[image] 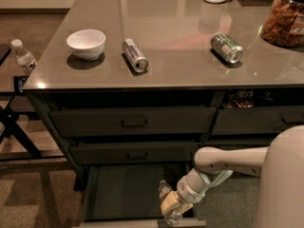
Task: Place water bottle into bottom drawer
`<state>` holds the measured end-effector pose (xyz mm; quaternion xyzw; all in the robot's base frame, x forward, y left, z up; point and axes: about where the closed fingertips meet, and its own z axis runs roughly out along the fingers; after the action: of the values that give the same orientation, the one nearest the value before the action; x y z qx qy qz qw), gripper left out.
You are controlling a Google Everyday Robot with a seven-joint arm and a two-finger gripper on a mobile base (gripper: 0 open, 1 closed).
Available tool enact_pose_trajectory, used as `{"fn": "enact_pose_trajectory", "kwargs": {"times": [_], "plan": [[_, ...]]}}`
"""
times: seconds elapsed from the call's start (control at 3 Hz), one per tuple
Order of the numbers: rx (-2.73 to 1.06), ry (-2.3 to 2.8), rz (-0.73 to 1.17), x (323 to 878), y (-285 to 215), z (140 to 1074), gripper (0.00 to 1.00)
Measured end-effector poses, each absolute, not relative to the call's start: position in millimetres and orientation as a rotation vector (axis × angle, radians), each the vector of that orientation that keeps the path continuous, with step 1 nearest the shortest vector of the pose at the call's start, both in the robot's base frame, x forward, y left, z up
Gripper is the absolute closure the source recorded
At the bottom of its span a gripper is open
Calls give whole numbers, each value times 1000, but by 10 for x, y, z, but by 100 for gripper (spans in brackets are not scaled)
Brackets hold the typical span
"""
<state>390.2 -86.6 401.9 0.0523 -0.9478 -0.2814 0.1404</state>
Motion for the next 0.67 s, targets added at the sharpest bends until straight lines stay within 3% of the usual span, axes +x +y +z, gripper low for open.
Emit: {"fn": "enact_pose_trajectory", "kwargs": {"times": [0.67], "plan": [[82,-2715,-886,3981,-676,3576,100]]}}
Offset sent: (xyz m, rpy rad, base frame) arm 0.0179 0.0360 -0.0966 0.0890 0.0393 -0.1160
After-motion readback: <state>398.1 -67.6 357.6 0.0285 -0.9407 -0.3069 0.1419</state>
